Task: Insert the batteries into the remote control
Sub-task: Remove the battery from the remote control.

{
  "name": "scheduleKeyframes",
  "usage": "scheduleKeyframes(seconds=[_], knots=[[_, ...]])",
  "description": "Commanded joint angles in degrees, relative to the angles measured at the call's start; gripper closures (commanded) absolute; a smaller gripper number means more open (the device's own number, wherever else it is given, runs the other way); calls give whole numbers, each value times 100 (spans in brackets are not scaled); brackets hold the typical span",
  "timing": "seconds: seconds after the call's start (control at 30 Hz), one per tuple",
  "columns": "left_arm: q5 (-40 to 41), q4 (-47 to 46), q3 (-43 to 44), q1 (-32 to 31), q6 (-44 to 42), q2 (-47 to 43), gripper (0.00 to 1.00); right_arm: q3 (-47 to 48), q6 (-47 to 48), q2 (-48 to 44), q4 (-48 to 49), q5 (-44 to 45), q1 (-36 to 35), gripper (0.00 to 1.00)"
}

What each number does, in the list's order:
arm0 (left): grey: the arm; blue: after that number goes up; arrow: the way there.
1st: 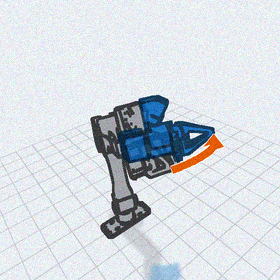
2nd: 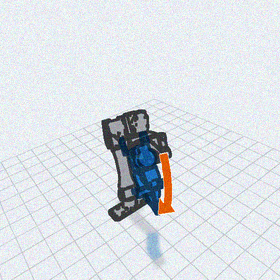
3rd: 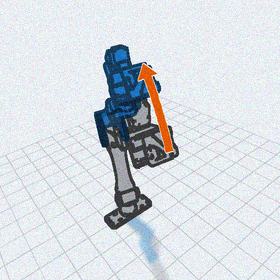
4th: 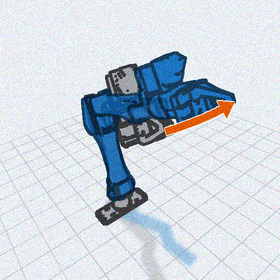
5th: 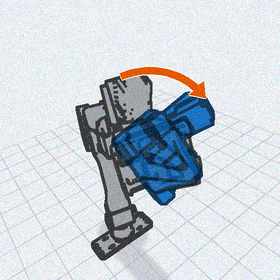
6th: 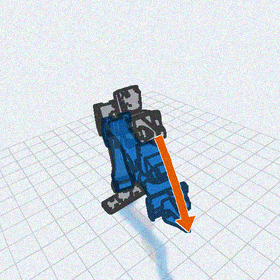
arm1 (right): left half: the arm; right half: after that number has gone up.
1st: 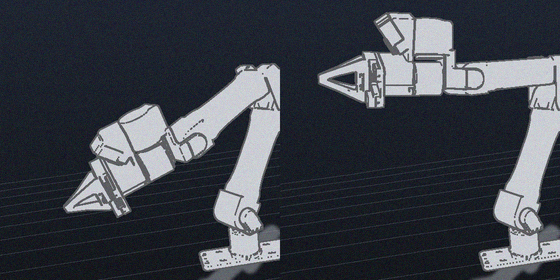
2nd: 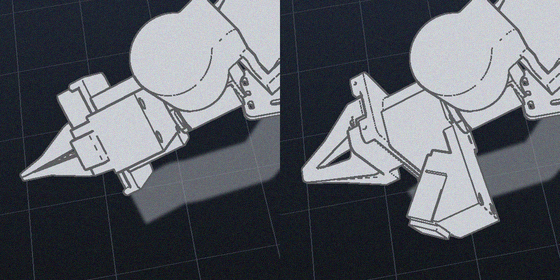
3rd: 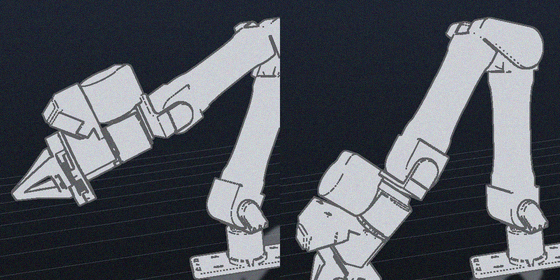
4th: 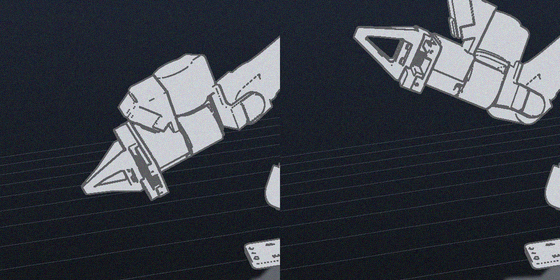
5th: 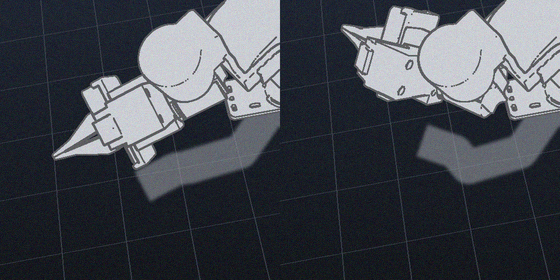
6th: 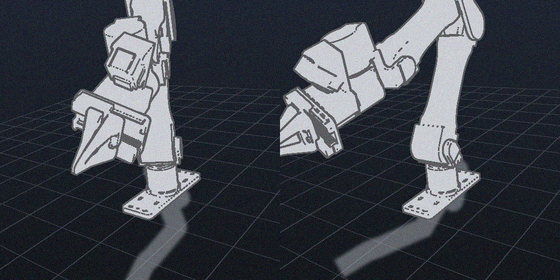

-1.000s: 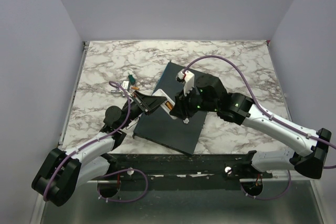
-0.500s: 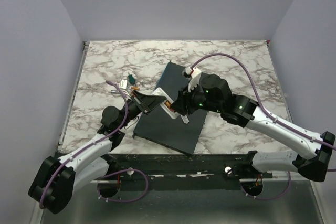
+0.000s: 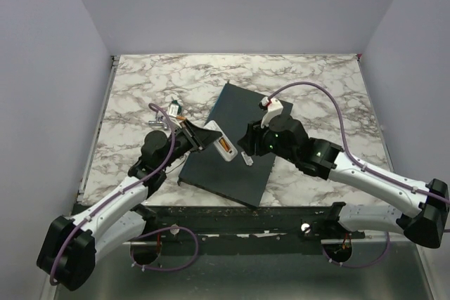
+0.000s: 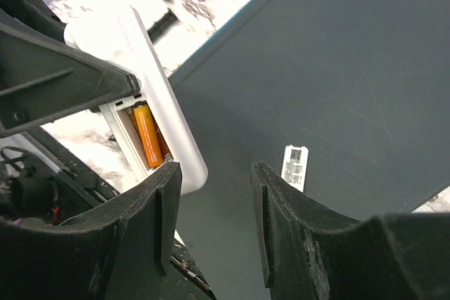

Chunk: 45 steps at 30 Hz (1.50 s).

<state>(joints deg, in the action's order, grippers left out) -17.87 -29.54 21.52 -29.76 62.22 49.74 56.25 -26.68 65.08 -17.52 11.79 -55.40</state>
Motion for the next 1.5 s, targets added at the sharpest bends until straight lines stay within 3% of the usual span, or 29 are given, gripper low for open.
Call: scheduleKeyframes(seconds=[0.0, 0.23, 0.4, 0.53, 0.57, 0.73, 0.97, 1.3, 1.47], knots=[[174, 580, 321, -39, -451, 500, 100, -394, -384, 76, 474, 521, 7, 48], [334, 1207, 911, -29, -885, 1186, 100, -943, -386, 265, 1121, 726, 246, 44], [743, 1985, 1559, -21, -1411, 1640, 100, -1386, -474, 431, 1773, 146, 849, 44], [959, 2544, 2336, -19, -1786, 2291, 100, -1562, -480, 672, 2348, -317, 1289, 44], [1075, 3106, 3024, -21, -2121, 2915, 100, -1536, -420, 948, 2730, -616, 1518, 44], [1372, 3945, 4072, -80, -2691, 3763, 100, -1441, -412, 1506, 3181, -921, 1726, 45], [2582, 5149, 5392, -417, -3408, 4716, 100, -1461, -562, 2153, 3817, -1305, 2013, 45], [4177, 6262, 6500, -1122, -4183, 5686, 100, -1586, -615, 2295, 4085, -1533, 2195, 45], [4525, 6370, 6660, -1366, -4322, 5927, 100, -1711, -603, 2217, 4072, -1539, 2210, 44]])
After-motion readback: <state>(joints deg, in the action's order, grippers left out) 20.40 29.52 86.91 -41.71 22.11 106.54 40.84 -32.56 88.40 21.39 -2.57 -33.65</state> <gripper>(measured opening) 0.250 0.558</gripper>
